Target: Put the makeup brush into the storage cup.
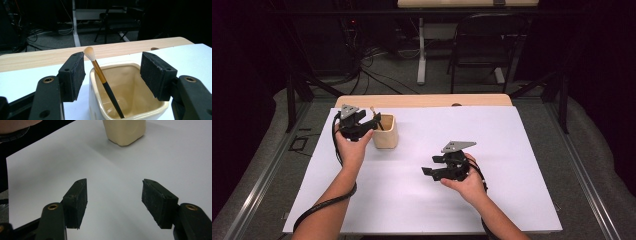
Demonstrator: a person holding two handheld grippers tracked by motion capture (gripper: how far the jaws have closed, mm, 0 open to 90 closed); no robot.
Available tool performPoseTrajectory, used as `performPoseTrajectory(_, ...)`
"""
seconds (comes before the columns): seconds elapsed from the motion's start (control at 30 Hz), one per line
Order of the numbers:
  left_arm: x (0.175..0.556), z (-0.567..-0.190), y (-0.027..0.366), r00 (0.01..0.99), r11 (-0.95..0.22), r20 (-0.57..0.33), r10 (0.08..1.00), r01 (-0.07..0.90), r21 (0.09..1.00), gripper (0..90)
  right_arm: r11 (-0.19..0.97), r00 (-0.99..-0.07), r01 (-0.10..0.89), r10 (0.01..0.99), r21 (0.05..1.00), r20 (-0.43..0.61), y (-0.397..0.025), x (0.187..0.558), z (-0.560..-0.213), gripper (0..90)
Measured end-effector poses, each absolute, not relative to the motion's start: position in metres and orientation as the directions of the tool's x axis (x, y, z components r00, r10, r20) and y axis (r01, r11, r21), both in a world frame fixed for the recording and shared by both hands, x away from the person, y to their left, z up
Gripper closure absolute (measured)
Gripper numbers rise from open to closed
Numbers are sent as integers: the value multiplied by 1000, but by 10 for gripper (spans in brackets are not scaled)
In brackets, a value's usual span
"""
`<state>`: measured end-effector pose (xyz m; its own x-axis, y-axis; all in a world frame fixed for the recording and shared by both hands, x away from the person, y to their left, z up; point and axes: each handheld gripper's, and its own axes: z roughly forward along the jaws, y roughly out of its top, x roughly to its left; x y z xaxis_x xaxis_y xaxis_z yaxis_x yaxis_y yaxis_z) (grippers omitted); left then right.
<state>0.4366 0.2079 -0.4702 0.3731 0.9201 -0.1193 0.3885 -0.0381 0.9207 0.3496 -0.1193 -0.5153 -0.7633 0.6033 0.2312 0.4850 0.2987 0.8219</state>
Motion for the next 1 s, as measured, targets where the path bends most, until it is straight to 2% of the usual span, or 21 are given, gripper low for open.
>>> performPoseTrajectory(1.0,398,-457,192,489,-124,-82,868,373,919,361,303,-761,484,608,821,225,-120,349,-515,365)
